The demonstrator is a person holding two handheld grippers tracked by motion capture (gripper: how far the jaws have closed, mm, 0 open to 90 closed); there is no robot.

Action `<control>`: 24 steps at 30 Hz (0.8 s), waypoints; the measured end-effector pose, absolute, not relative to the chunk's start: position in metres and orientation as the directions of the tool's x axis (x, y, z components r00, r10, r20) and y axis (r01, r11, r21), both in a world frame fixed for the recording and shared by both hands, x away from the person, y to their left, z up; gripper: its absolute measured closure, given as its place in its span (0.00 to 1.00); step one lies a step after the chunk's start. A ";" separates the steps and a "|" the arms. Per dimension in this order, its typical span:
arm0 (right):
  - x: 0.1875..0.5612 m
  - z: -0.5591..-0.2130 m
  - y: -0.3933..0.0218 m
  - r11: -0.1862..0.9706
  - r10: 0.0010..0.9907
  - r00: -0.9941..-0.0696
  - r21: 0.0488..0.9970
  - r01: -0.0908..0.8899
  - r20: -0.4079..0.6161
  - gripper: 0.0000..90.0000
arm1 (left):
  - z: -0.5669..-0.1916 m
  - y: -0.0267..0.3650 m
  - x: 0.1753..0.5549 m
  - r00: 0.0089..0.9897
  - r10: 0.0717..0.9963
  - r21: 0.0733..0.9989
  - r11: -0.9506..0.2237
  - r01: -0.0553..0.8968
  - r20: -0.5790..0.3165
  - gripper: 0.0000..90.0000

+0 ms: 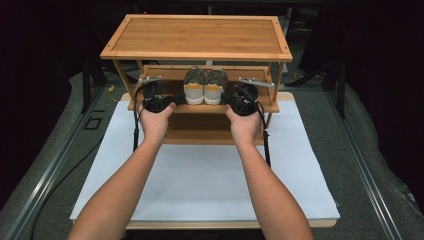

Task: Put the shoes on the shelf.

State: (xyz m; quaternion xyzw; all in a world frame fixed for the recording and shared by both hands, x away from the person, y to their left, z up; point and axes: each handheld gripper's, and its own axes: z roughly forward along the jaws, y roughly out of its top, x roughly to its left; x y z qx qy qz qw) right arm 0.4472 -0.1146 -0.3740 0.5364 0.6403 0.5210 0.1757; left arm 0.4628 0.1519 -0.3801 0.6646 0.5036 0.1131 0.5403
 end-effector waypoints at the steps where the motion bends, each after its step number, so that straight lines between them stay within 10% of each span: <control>1: 0.449 -0.375 -0.115 -0.116 0.866 -0.367 0.852 0.511 0.339 1.00 | -0.381 0.152 0.464 0.467 0.792 0.832 0.091 0.548 -0.394 0.99; 24: 0.442 -0.368 -0.126 -0.134 0.865 -0.367 0.862 0.489 0.342 1.00 | -0.371 0.160 0.456 0.495 0.770 0.841 0.097 0.532 -0.402 0.99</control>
